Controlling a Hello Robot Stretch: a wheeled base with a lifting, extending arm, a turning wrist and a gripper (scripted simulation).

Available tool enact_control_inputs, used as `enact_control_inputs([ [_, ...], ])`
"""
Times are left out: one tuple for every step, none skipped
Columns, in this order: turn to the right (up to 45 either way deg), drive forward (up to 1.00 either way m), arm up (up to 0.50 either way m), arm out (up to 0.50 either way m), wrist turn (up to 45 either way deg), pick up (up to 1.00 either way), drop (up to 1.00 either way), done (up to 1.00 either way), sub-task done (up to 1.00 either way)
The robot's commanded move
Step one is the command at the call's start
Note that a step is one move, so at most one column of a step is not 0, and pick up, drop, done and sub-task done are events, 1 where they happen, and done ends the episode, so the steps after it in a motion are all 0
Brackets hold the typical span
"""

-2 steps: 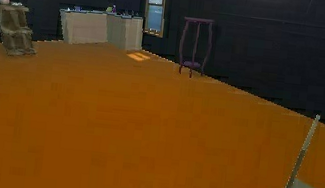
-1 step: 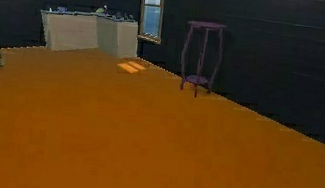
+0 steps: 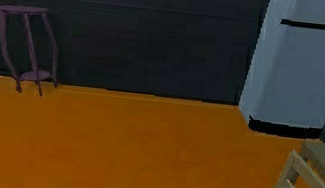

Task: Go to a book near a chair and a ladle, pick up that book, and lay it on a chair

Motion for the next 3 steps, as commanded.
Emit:
enact_control_inputs([
  [0.0, 1.00, 0.00, 0.00, 0.0, 0.00, 0.00, 0.00, 0.00],
  [45.0, 0.00, 0.00, 0.00, 0.0, 0.00, 0.00, 0.00, 0.00],
  [3.0, 0.00, 0.00, 0.00, 0.0, 0.00, 0.00, 0.00, 0.00],
])
